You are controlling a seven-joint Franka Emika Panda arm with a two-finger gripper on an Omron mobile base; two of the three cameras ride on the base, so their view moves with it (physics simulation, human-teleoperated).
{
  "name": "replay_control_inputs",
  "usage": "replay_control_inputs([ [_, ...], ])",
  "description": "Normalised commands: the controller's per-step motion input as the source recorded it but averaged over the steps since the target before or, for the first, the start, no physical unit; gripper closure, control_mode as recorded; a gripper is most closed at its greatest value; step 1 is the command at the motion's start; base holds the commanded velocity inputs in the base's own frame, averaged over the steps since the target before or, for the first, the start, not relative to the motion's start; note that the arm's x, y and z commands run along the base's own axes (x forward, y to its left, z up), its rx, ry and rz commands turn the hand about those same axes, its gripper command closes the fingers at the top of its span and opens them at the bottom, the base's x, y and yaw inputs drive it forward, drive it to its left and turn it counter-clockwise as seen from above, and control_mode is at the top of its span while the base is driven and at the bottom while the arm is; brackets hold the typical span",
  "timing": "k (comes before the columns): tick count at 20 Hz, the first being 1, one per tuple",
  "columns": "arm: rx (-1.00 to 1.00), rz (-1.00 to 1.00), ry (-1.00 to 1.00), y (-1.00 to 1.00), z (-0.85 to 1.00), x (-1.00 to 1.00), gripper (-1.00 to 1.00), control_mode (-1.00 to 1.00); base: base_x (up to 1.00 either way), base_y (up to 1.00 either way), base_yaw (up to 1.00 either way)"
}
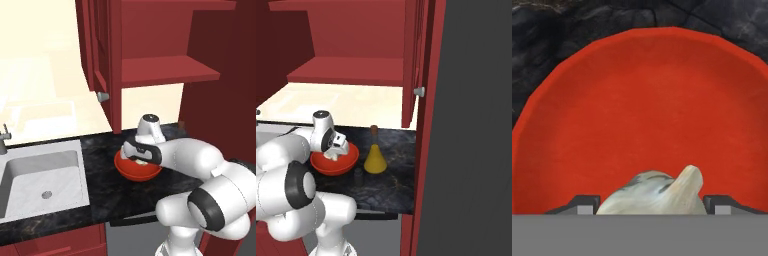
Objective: Retrieve the bottle and the shaker from the cabinet and place them next to the mixing bowl on the counter. Then add garlic from the fridge to the mixing bowl.
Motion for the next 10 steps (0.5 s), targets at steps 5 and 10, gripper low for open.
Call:
replay_control_inputs([
  [5, 0.0, 0.0, 0.0, 0.03, -0.13, 0.02, 1.0, -1.0, 0.0, 0.0, 0.0],
  [10, 0.0, 0.0, 0.0, 0.0, -0.1, 0.0, 1.0, -1.0, 0.0, 0.0, 0.0],
])
